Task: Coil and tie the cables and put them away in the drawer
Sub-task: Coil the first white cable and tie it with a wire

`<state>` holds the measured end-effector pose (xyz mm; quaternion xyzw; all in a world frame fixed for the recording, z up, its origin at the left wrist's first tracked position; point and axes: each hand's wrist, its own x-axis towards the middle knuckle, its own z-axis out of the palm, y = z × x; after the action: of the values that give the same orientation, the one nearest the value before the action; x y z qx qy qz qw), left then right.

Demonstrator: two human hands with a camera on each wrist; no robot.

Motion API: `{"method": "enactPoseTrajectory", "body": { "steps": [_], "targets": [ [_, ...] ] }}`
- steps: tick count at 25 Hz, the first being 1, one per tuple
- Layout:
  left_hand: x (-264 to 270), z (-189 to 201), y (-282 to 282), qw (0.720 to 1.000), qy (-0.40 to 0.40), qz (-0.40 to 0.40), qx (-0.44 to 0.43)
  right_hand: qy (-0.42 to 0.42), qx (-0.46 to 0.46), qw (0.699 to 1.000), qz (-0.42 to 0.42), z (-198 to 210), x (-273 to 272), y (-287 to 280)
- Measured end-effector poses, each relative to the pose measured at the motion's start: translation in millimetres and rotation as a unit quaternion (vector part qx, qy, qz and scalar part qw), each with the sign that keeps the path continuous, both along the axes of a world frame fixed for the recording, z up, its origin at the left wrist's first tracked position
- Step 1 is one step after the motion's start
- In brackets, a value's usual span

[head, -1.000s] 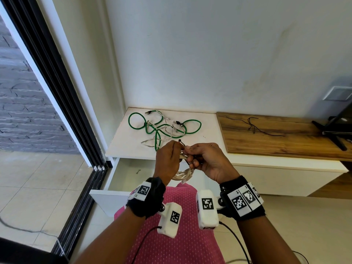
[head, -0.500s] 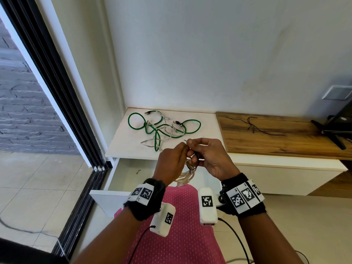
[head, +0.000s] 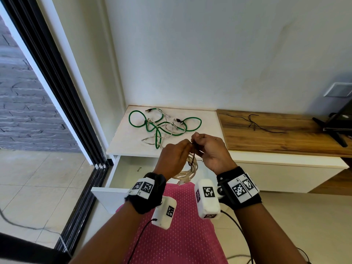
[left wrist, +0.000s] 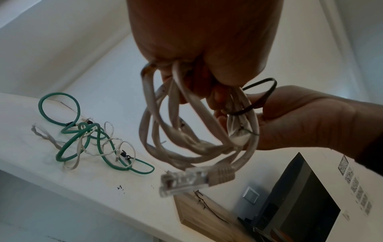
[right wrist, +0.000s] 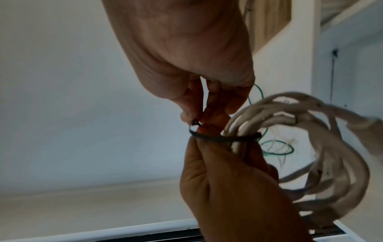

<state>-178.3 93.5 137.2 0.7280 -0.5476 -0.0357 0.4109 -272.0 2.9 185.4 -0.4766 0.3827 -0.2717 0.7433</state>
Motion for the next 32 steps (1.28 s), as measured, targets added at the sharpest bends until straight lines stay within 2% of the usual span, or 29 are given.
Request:
{"method": "enactPoseTrajectory", "body": {
  "steps": [4,7,11,14,16,21,24,29,32],
  "targets": [
    [-2,1,3,0.999,0.033,-0.035,0.011,-0.037,0.037,0.997,-0.048,10,6,-15],
    [-1,-2,2,0.997,0.071,-0.025,0.016,-0.102,0.116,0.985,-0.075,14,11,-25],
    [-2,2,0,0.995,0.095,0.001,0.025,-0.175,0.156,0.966,-0.107,20,17,-28],
    [0,0,3,0.982,0.183,-0.023,-0.034,-0.200,0.168,0.960,-0.102,19,19,-30],
    [-1,-2,4,0.971,0.230,-0.032,-0.063,-0.207,0.171,0.959,-0.094,17,19,-31],
    [-7,-1,2,0.958,0.280,0.033,-0.048,-0.209,0.163,0.963,-0.054,19,22,-32],
    [-8,5,4,0.948,0.313,0.021,-0.045,-0.209,0.149,0.966,-0.022,16,21,-31],
    [-11,10,2,0.943,0.329,0.042,-0.028,-0.202,0.124,0.971,0.008,10,21,-29],
    [-11,5,7,0.940,0.336,0.051,0.005,-0.194,0.088,0.977,-0.006,17,23,-35]
  ]
}}
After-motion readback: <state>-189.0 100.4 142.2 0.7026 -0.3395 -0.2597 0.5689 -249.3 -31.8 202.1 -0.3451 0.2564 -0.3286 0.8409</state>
